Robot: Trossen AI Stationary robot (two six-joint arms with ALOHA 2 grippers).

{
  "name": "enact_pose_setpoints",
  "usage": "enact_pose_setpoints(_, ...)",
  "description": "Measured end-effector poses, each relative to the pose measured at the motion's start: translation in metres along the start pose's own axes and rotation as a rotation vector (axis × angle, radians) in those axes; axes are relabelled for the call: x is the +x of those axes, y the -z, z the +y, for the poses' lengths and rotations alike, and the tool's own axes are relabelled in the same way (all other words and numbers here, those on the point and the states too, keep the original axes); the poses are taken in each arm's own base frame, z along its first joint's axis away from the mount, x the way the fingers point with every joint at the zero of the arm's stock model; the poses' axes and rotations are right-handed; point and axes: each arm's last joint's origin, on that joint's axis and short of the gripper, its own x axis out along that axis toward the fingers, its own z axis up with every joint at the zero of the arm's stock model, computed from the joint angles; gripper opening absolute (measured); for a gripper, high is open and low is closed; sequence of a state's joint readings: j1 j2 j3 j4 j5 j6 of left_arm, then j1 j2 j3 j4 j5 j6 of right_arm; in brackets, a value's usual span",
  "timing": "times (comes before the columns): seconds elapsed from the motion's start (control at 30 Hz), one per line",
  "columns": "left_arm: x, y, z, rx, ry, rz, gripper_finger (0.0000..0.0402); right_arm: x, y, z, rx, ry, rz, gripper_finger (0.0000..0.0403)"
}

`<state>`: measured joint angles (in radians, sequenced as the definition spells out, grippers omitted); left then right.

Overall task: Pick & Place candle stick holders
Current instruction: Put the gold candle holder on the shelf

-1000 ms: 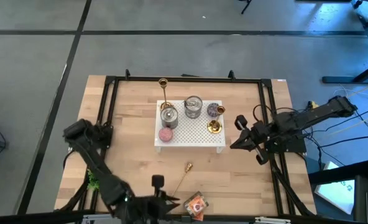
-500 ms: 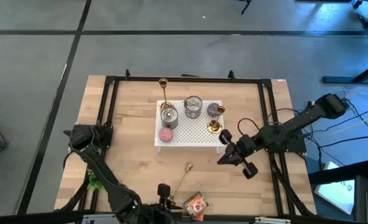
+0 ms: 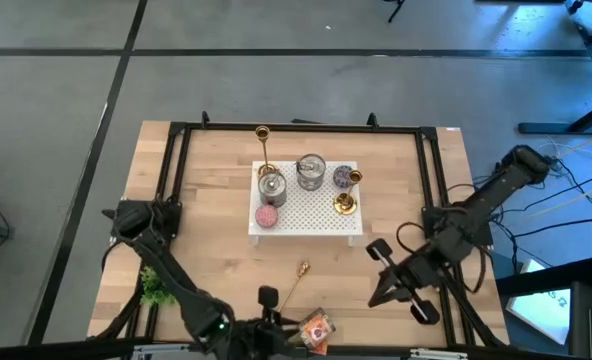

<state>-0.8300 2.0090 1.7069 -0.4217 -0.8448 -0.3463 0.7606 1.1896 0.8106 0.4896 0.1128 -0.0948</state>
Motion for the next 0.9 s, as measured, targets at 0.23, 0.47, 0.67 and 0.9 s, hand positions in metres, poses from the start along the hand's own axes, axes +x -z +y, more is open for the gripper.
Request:
enact_pose_setpoints(0.23, 0.013, -0.003, 0.012, -0.123, -0.004, 0.023, 0.0061, -0.001, -0.006, 0.015, -0.045, 0.024, 0.024, 0.0005)
enact_pose_setpoints(0.47, 0.027, 0.001, 0.034, -0.314, 0.08, 0.213, 0.0061, -0.002, -0.007, 0.02, -0.082, 0.008, 0.014, 0.0005)
enact_pose_setpoints(0.67, 0.045, 0.015, 0.055, -0.456, 0.057, 0.426, 0.0071, -0.002, -0.007, 0.018, -0.109, 0.056, 0.024, 0.0005)
enact_pose_setpoints(0.9, 0.05, 0.021, 0.062, -0.501, 0.049, 0.522, 0.0098, -0.002, -0.005, 0.014, -0.096, 0.208, 0.061, 0.0005)
